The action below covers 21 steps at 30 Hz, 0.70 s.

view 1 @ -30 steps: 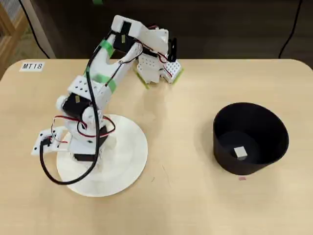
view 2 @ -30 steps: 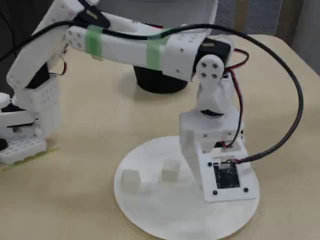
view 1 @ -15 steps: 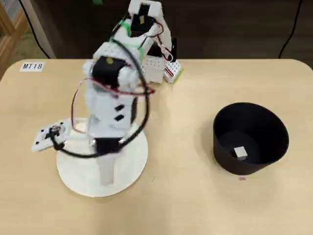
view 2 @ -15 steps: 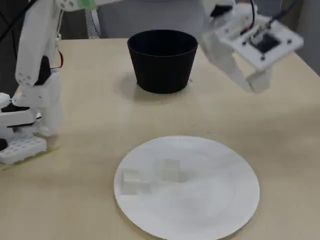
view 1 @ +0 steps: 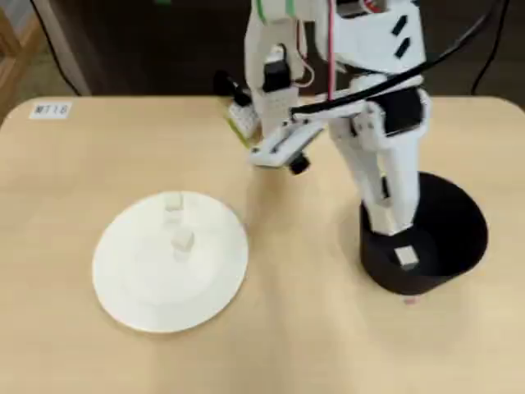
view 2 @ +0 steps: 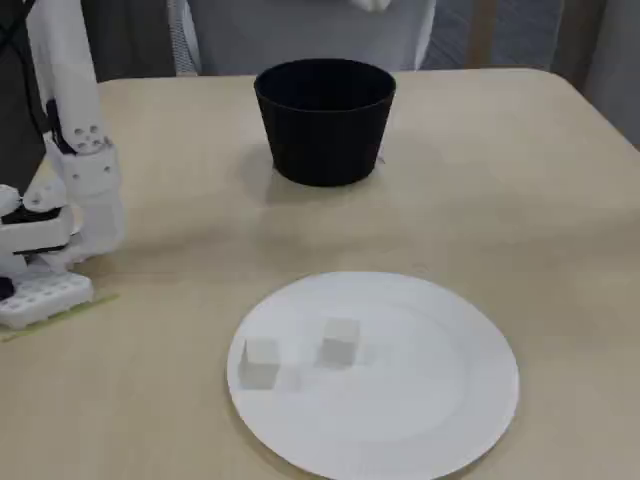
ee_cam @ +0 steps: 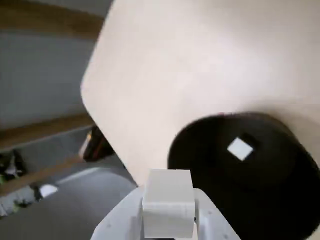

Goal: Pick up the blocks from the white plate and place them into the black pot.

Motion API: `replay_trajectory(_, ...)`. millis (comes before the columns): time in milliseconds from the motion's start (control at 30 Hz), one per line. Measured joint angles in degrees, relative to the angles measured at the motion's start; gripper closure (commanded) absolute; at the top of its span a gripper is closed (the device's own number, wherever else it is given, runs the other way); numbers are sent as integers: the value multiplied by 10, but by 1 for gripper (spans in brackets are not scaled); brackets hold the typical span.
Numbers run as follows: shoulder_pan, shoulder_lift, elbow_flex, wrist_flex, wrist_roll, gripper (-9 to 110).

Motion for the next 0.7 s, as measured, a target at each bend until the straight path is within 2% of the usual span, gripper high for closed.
replay_trajectory(267,-83,-87,19,13,12,104)
replay_trajectory(700,-78,-177,19,48,1,104)
